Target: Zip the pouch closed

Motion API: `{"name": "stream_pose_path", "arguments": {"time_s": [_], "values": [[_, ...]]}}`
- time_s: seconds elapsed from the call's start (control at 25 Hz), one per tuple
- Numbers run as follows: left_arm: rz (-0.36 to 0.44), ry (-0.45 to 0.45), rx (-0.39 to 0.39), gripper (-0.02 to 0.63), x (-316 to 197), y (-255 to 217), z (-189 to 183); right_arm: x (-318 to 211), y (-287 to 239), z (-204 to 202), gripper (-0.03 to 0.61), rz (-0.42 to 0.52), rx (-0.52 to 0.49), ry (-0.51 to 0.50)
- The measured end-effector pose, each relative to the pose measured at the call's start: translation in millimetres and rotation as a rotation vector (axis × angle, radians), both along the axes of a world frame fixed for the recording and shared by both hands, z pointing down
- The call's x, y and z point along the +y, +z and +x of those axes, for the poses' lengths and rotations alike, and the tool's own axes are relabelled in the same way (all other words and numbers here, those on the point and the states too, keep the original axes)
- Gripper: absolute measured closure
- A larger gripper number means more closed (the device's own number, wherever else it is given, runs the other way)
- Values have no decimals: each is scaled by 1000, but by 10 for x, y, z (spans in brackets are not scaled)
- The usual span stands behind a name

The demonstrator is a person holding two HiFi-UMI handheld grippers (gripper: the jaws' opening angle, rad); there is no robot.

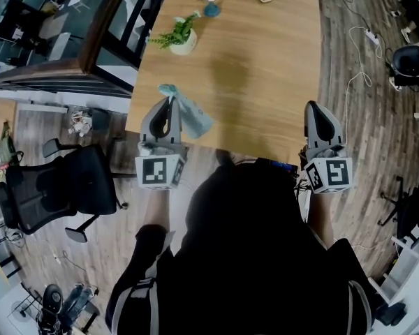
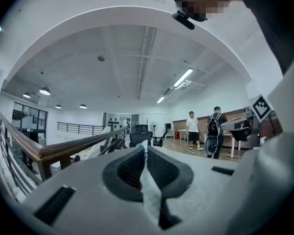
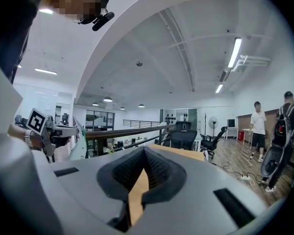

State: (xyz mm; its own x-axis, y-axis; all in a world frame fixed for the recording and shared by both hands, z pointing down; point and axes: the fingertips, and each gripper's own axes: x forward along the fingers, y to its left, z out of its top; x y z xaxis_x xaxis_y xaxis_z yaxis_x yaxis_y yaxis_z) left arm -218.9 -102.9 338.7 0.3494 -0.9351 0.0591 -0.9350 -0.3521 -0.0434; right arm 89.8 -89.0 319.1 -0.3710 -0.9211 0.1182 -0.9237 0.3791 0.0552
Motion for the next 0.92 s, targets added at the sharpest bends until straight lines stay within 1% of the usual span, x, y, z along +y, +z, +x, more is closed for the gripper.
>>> {"name": "stream_pose_path", "arguments": {"time_s": [0.12,0.32,0.52,0.92], "values": [[6,19,-9,600,2,4,25,10,-7,-24,566,4,3,-3],[1,23,10,598,9,16,83,22,-5,3,566,7,2,2],[-1,40,2,599,28,8,104,48,-3,45,566,9,-9,19],[-11,64,3,598,49,21,172,83,4,44,566,0,17,20]]}}
